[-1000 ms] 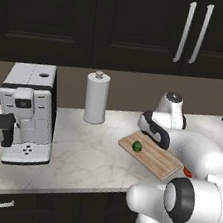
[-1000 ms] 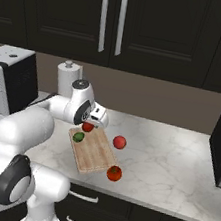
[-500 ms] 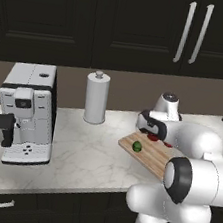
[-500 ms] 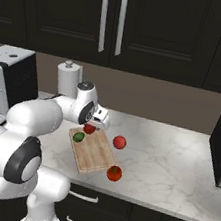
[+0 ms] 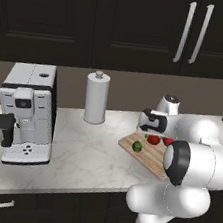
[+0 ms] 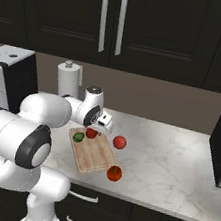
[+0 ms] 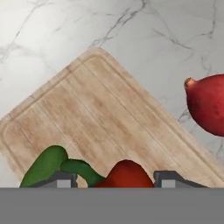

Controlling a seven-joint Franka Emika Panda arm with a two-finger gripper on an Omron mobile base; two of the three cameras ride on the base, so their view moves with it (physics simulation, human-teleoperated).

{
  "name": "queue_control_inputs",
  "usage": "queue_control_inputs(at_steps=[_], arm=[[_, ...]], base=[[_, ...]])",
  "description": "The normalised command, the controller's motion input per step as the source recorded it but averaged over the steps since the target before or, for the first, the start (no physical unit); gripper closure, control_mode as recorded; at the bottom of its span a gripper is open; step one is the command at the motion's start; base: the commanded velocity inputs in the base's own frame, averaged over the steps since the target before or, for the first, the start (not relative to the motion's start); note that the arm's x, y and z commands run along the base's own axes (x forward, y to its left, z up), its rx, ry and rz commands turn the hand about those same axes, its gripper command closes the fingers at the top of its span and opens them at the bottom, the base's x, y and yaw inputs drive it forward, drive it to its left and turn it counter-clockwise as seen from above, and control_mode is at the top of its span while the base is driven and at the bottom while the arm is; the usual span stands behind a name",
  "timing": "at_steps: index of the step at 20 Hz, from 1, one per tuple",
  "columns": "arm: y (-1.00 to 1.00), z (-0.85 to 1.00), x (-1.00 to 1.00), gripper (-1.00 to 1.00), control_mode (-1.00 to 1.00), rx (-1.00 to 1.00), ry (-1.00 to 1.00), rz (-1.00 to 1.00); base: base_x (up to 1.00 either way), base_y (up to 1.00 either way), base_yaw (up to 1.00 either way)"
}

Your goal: Place the avocado, onion, tomato, and bell pepper on the cutting board.

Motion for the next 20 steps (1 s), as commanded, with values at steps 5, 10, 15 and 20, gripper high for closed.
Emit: queue_control_inputs(at_steps=[5,10,15,20], arm=[[0.0,-0.27,0.0,1.0,-1.0,0.0,0.0,0.0],[0.0,-0.22,0.0,1.0,-1.0,0.0,0.0,0.0],[0.0,-0.24,0.0,-1.0,-1.0,0.0,0.0,0.0],[-0.02,-0.05,0.0,-1.0,-1.0,0.0,0.0,0.0]], base=[[0.0,0.0,0.0],[0.0,0.0,0.0],[0.0,0.0,0.0],[0.0,0.0,0.0]])
